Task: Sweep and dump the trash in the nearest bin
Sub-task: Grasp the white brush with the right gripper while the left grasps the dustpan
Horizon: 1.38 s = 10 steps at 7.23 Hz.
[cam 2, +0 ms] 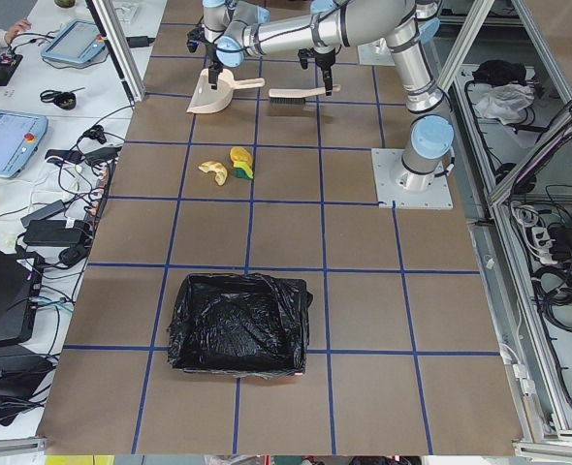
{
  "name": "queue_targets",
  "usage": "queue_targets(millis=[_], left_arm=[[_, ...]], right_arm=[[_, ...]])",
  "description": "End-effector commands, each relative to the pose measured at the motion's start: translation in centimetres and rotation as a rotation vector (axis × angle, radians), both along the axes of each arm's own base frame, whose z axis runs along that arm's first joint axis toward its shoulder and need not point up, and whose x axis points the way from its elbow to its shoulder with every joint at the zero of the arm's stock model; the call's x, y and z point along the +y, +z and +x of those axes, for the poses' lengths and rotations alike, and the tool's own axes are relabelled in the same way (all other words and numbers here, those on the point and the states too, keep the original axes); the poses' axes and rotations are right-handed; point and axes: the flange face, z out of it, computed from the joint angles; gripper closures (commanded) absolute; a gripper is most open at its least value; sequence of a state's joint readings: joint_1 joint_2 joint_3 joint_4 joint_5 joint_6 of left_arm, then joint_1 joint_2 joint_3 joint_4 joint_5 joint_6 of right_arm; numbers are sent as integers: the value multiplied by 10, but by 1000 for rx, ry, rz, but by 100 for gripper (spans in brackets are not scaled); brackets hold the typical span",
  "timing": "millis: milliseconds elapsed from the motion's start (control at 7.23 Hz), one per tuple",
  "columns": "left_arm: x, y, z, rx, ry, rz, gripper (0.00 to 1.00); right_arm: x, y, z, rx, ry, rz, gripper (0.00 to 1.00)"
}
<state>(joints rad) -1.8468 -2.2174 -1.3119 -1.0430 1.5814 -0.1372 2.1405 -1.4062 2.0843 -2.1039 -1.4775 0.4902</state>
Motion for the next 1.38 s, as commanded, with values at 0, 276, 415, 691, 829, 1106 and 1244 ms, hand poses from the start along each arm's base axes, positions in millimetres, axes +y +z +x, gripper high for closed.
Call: queue_targets(millis=[0, 276, 415, 691, 829, 1106, 1244], left_arm=[[3, -27, -12, -10, -58, 13, 0], [36, -23, -55, -7, -94, 18, 0], [47, -28, -66, -7, -98, 29, 0], [79, -31, -61, -22, -123, 60, 0], [84, -29, -56, -25, -122, 64, 0], [86, -21, -51, -22, -107, 58, 0], [85, -21, -51, -2, -42, 38, 7]], right_arm=[[2, 1, 3, -30, -1, 14, 35], [2, 1, 3, -27, -3, 15, 41], [3, 1, 3, -25, -3, 18, 58], [4, 4, 2, -22, -12, 18, 95], [5, 6, 2, -19, -35, 15, 100], [7, 21, 0, -19, -114, -11, 100], [10, 31, -2, -17, -191, -26, 100]])
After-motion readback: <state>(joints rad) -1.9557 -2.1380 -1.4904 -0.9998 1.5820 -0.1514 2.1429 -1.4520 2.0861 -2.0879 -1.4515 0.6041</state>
